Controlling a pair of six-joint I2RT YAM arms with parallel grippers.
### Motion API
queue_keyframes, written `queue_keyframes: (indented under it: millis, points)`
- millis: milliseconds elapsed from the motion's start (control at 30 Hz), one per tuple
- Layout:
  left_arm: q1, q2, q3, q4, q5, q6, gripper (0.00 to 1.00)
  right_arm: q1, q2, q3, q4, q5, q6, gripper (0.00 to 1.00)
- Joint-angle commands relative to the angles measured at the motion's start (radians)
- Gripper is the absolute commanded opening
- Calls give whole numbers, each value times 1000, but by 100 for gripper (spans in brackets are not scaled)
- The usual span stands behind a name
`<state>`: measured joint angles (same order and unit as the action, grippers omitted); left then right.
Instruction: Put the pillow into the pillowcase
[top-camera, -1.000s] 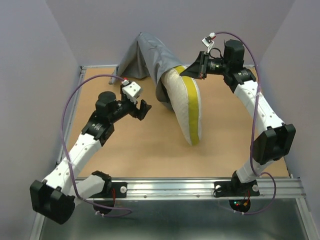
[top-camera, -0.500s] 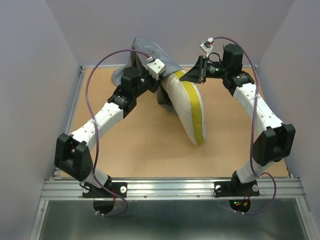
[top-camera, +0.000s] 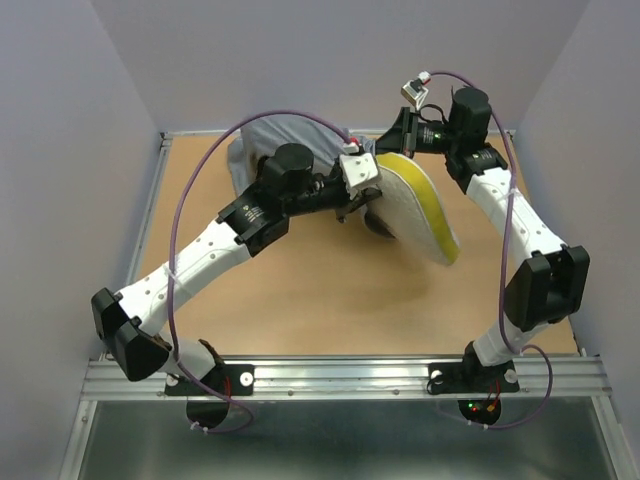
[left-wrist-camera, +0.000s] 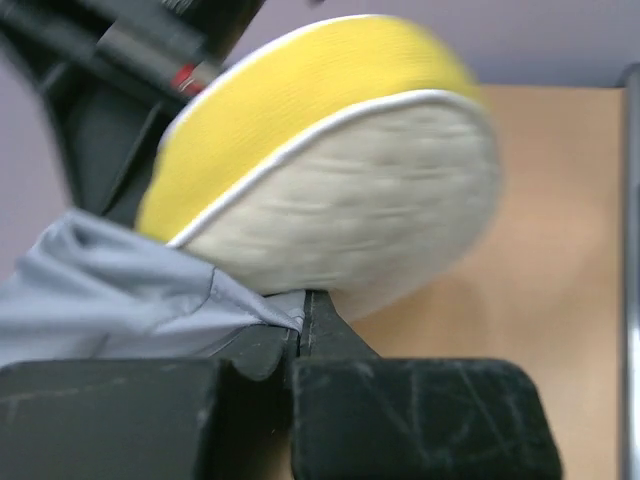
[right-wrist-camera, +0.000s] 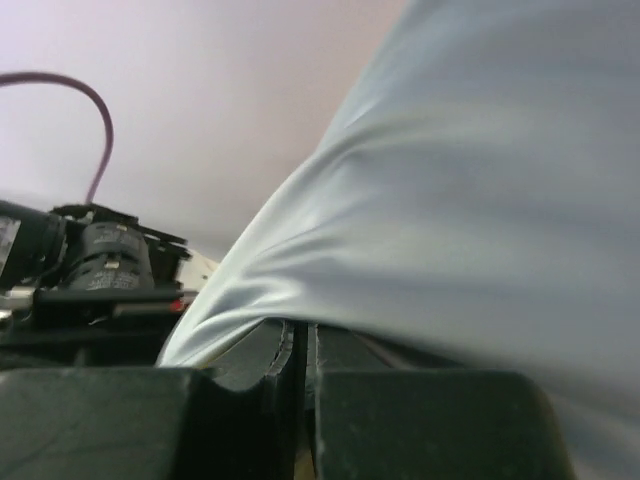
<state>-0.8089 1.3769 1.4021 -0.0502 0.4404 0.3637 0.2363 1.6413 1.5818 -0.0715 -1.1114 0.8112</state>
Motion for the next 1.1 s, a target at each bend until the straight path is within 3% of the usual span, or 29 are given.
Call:
queue_keyframes:
  millis: [0,67,167,333,467,567,700,867,1067]
  points:
    - [-73,-39,162,13,183,-114,0,11,-9,-75,477,-1,378,1]
    - [-53,-4,222,7,173,-161,0,11,-26,-150,565,13,437,0]
    - [77,91,326,-5,219,-271,0,5,-44,-282,559,36,415,1]
    - [155,264,517,-57,233,-290,0,-37,-3,-456,543,74,373,1]
    - [146,442,765,-111,299,-322,0,-55,86,-450,487,87,313,1]
    - [90,497,837,-164,340,-286,0,-54,109,-386,470,90,302,1]
    - [11,462,824,-146,377,-249,0,-49,120,-309,528,93,379,1]
    - [-9,468,923,-71,368,-388,0,-9,159,-287,777,114,678,1]
    - [-9,516,904,-106,224,-384,0,-55,210,-434,777,53,672,1]
